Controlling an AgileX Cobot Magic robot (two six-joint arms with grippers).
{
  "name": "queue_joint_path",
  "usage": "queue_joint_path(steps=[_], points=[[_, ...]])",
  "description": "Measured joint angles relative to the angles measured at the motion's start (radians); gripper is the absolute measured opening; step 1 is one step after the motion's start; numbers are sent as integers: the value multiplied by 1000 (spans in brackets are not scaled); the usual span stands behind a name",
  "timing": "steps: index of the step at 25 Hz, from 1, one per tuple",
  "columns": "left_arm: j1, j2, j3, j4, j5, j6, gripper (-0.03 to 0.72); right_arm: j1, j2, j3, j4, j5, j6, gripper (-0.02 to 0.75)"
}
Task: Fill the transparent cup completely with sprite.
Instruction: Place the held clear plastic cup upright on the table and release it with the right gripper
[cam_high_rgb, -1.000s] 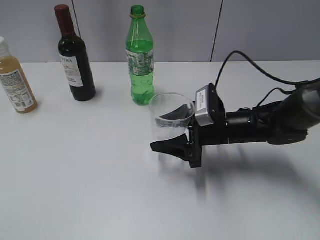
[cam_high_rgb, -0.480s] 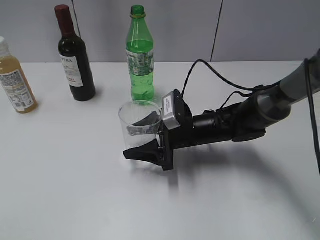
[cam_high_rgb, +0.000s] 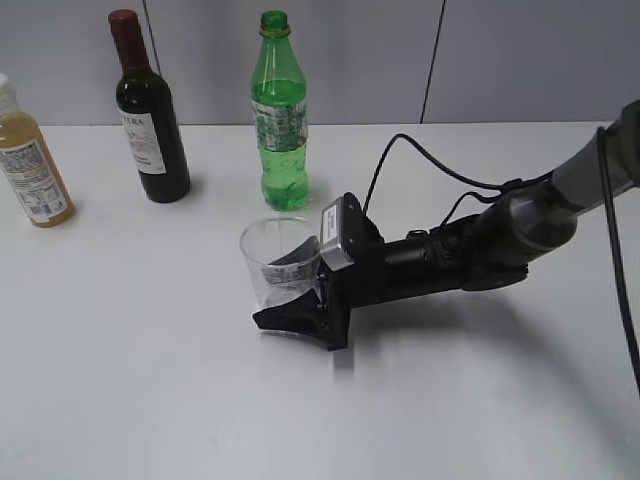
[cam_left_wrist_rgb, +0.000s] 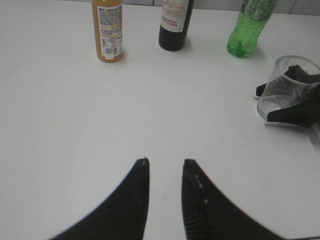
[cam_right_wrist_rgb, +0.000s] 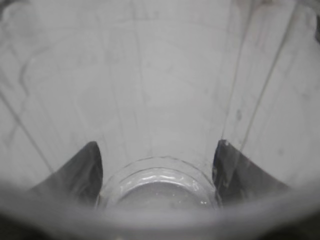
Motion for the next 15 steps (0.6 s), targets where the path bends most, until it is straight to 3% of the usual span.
queue_joint_path(steps=[5,10,15], points=[[0,0,0,0,0,0,176,0,1,0,23,10,-13,522],[0,0,0,0,0,0,176,0,2,0,26,20,-17,645],[0,0,0,0,0,0,176,-8,2,0,17,21,-19,660]])
